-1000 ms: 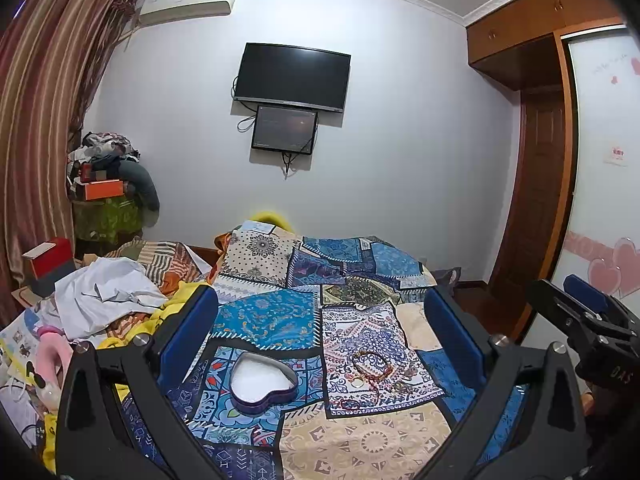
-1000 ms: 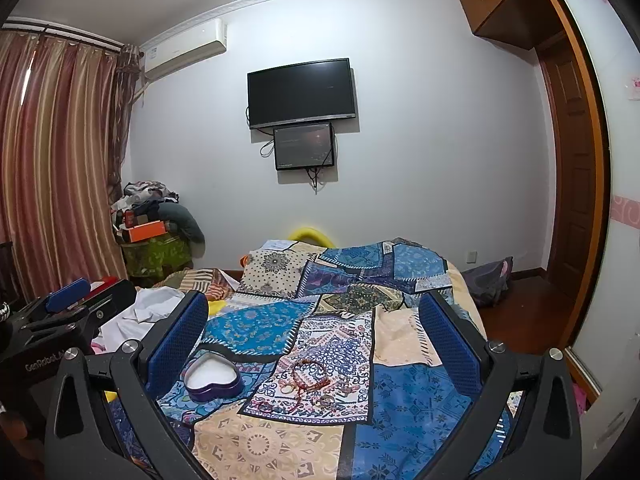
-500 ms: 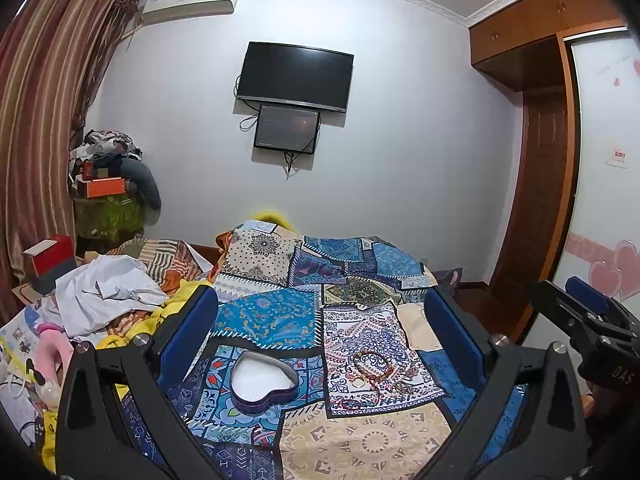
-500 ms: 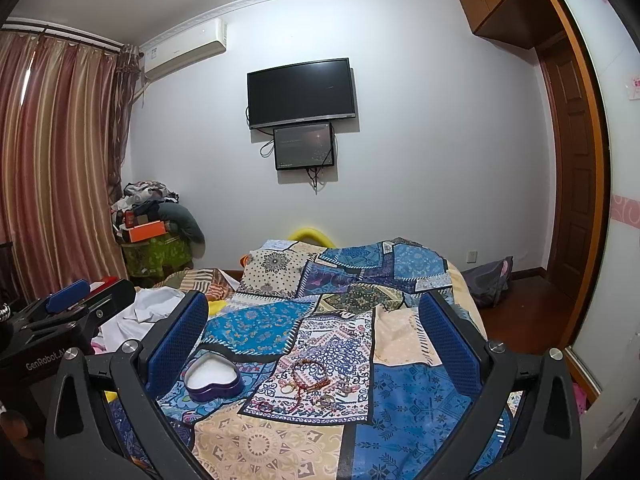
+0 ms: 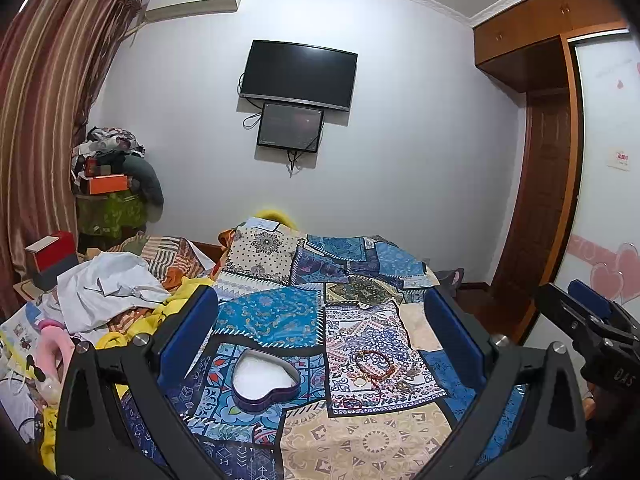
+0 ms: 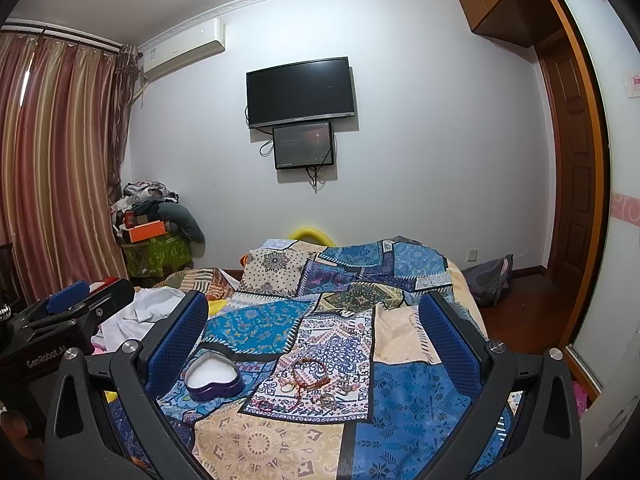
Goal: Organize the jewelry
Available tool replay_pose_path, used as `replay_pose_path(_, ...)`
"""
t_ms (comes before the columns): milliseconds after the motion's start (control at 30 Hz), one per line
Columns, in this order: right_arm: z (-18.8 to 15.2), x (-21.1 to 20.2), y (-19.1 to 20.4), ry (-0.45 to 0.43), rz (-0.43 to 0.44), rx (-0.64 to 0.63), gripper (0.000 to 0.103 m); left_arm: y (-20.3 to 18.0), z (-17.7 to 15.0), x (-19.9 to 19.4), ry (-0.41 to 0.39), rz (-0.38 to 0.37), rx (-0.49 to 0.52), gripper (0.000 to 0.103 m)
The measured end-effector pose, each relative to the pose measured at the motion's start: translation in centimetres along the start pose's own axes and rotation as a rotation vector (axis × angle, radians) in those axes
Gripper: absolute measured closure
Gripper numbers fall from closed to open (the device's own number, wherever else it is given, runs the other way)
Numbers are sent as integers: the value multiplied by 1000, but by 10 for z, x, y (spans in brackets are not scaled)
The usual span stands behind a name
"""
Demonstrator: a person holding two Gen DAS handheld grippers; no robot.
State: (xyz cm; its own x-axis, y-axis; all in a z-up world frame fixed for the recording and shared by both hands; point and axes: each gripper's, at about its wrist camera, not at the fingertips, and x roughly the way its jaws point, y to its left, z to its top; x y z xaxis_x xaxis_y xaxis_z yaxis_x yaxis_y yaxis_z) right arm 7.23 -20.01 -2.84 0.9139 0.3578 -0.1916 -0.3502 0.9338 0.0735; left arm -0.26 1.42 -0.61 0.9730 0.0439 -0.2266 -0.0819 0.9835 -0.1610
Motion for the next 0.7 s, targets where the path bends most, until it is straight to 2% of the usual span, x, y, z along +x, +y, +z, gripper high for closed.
replay_pose_path(700,-1,0,0,5,1,5,0,3,2,4,10,9,-15,0)
